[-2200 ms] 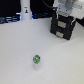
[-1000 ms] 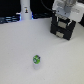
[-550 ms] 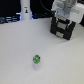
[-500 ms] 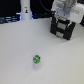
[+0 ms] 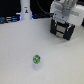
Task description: Open the kcup holder, insert the kcup into the holder, and close the kcup holder
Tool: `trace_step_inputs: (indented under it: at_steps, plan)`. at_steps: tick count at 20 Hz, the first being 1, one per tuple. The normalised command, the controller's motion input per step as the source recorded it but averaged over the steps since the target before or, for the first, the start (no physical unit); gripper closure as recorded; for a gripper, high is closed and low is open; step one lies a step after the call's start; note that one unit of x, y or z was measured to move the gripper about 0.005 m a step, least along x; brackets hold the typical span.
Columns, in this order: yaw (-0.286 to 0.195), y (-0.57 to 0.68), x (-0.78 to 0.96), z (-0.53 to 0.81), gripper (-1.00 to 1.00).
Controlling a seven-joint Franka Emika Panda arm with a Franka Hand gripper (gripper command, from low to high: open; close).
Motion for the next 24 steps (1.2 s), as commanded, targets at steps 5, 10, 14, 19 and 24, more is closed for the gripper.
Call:
trace_step_inputs:
  at_steps: [5, 10, 14, 19, 24]
  plan:
    - [-0.089, -0.27, 0.95, 0.2, 1.0]
    - [-0.091, -0.29, 0.94, 0.21, 1.0]
    - [-0.097, -0.3, 0.94, 0.21, 1.0]
    - [-0.096, -0.32, 0.93, 0.2, 1.0]
    - [-0.1, -0.35, 0.9, 0.18, 1.0]
